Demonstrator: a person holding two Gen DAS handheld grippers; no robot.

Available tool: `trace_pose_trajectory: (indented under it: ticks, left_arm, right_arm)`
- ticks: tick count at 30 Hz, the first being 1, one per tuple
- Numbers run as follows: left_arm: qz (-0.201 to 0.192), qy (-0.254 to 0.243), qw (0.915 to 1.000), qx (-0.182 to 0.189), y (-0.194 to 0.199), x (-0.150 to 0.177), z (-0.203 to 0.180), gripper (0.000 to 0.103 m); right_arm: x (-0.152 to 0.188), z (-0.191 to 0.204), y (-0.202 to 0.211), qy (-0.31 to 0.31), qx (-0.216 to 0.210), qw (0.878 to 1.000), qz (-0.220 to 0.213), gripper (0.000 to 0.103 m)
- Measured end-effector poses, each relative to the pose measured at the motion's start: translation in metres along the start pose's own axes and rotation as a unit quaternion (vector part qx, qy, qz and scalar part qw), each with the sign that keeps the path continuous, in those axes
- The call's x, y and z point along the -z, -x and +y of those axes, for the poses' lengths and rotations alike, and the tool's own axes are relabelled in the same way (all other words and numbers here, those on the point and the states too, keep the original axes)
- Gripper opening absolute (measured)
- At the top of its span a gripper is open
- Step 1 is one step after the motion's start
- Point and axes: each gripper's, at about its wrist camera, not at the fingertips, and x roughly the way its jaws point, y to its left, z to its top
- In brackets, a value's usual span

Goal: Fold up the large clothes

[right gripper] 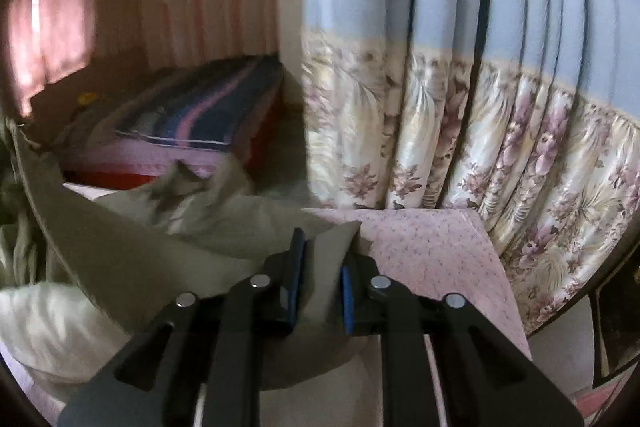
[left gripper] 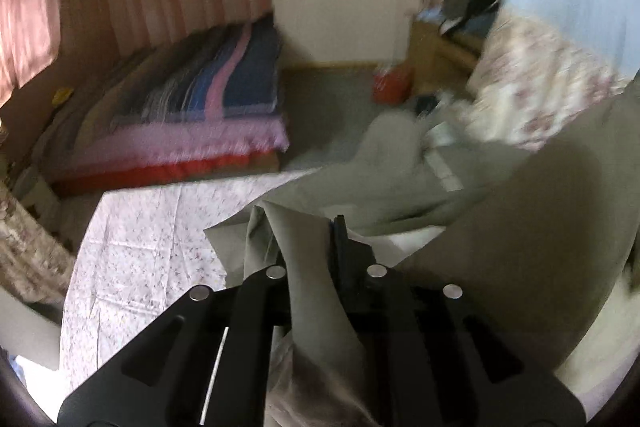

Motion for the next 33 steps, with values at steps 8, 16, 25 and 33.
trace_pose_trajectory:
  ticks: [8, 16, 25, 33]
  left_arm:
    - [0.040, 0.043, 0.9964, 0.062, -0.018, 0.012, 0.045, 0.092]
    - [-0.030, 0.042, 0.9987, 0.001, 0.047, 0.063, 0.071, 0.100]
    - [-0.013, 0.079, 0.9949, 0.061, 0.059, 0.174, 0.042, 0.100]
    - [0.032, 0.082, 0.9942, 0.062, 0.016, 0.171, 0.026, 0.100]
  right_arm:
    - [0.007, -0.037, -0.004, -0.072, -0.035, 0.997, -0.022, 0.088]
    - [0.076, -0.076, 0.059, -0.073, -0.024, 0.996, -0.047, 0.096]
    - [0.167, -0.040, 0.075, -0.050, -0.087, 0.995, -0.003, 0.096]
    - [0.177, -0.019, 0.051, -0.036, -0.065, 0.997, 0.033, 0.082]
